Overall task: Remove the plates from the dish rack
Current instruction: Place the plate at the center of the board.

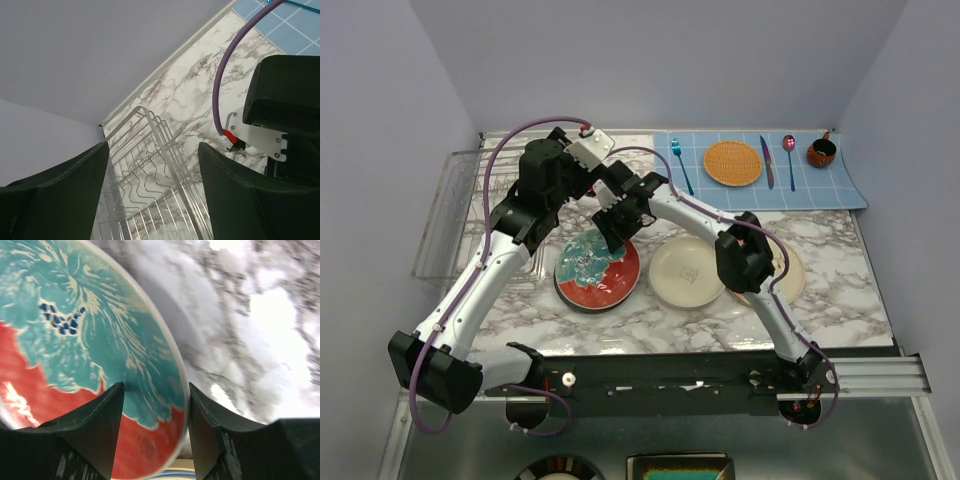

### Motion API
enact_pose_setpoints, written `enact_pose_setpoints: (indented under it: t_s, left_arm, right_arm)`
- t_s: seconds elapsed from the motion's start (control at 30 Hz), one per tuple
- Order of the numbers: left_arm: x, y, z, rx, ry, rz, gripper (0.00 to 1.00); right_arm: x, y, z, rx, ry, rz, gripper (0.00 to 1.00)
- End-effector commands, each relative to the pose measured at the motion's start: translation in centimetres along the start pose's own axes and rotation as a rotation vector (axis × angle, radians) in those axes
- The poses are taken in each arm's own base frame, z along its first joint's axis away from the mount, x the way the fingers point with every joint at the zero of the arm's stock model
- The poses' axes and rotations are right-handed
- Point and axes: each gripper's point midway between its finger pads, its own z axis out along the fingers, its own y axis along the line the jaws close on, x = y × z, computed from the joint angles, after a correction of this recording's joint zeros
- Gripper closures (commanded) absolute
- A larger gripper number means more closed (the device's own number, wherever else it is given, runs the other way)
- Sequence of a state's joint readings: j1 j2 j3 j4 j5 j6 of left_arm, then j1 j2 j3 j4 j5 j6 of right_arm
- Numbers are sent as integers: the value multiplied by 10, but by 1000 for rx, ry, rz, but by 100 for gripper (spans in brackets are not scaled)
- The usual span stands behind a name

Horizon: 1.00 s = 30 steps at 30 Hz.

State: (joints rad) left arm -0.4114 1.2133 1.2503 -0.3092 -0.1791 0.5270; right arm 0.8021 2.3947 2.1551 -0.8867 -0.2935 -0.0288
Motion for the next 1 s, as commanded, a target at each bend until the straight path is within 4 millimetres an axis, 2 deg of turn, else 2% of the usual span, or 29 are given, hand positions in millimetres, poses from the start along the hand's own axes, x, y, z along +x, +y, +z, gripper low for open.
enact_pose_setpoints:
  t_s: [0.0, 0.63, 0.97]
  left_arm:
    - [-9, 6, -9, -6, -40, -10, 20]
    - [-6, 5, -8, -8, -35, -2, 20]
    - [-8, 8, -9, -25, -40, -12, 20]
  right_arm:
    - [11, -24, 0, 115, 47, -29, 39]
    - [10, 2, 5, 79, 54, -81, 37]
    - [5, -10, -4, 165, 31, -110, 37]
